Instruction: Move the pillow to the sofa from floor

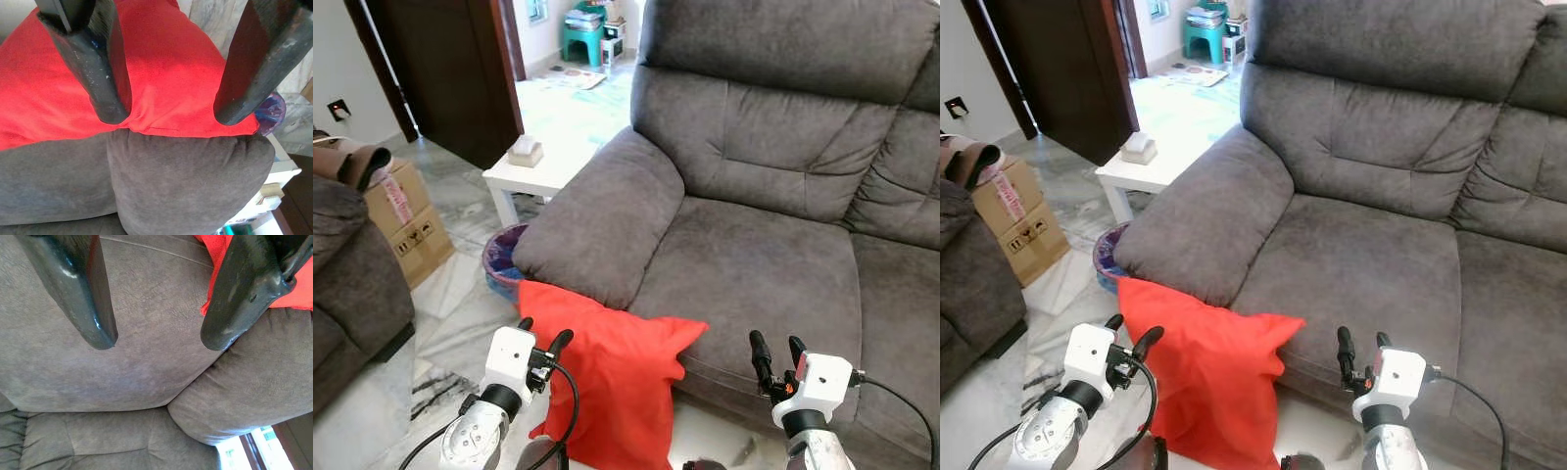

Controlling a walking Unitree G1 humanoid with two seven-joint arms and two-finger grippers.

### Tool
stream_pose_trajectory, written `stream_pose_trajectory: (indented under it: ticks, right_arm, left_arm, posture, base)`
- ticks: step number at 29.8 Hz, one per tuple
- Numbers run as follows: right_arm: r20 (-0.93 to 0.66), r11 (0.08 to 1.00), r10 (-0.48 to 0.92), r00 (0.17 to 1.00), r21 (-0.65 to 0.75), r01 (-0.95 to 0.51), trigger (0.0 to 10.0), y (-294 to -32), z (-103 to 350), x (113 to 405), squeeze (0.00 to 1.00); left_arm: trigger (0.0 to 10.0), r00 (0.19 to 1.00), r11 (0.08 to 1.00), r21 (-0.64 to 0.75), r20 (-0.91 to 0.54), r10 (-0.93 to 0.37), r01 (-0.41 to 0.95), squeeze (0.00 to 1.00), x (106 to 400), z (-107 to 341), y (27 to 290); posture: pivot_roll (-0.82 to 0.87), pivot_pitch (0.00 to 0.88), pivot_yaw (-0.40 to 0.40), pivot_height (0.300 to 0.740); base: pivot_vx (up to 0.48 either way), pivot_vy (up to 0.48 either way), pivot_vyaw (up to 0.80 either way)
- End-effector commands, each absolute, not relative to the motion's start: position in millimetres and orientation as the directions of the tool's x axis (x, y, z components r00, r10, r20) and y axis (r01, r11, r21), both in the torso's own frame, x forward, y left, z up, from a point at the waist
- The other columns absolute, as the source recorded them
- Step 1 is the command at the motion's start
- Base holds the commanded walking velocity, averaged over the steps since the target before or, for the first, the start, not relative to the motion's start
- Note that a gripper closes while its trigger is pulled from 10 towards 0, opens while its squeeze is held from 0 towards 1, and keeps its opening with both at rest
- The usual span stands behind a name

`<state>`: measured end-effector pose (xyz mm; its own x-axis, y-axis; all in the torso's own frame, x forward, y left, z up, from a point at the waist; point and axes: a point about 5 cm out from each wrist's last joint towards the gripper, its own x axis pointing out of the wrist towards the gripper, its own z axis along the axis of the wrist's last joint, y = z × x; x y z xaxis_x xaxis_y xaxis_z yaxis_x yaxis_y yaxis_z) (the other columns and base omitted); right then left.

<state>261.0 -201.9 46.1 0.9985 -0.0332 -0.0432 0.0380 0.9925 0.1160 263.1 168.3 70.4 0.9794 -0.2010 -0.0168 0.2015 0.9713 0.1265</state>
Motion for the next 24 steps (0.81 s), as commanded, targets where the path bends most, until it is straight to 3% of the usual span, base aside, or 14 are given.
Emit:
stream_pose_trajectory:
  ticks: [1,6,15,24]
  right_arm:
    - [-0.054,0.993,-0.037,0.998,0.111,0.043,10.0,-202.5,43.7,259.5,0.00]
    - [-0.057,0.993,-0.024,0.998,0.110,0.031,10.0,-200.5,43.1,259.9,0.00]
    - [-0.054,0.996,-0.006,0.999,0.086,0.011,10.0,-197.7,43.5,260.4,0.00]
    - [-0.057,0.995,-0.008,0.998,0.099,0.014,10.0,-199.0,43.3,261.2,0.00]
  left_arm:
    - [10.0,0.981,0.972,0.134,-0.018,-0.191,0.192,0.00,262.0,69.9,171.6]
    - [10.0,0.982,0.973,0.128,-0.013,-0.190,0.190,0.00,261.7,70.7,172.1]
    - [10.0,0.982,0.974,0.129,-0.011,-0.187,0.186,0.00,262.1,71.3,173.9]
    - [10.0,0.983,0.974,0.130,-0.004,-0.185,0.184,0.00,262.9,72.5,173.3]
  posture:
    - [-0.01,0.109,0.021,0.589]
    - [0.00,0.110,0.020,0.589]
    - [-0.01,0.109,0.024,0.589]
    - [0.00,0.106,0.020,0.589]
  base:
    - [0.000,0.000,0.00]
    - [0.000,0.000,0.00]
    - [0.269,0.000,0.00]
    - [0.285,0.000,0.31]
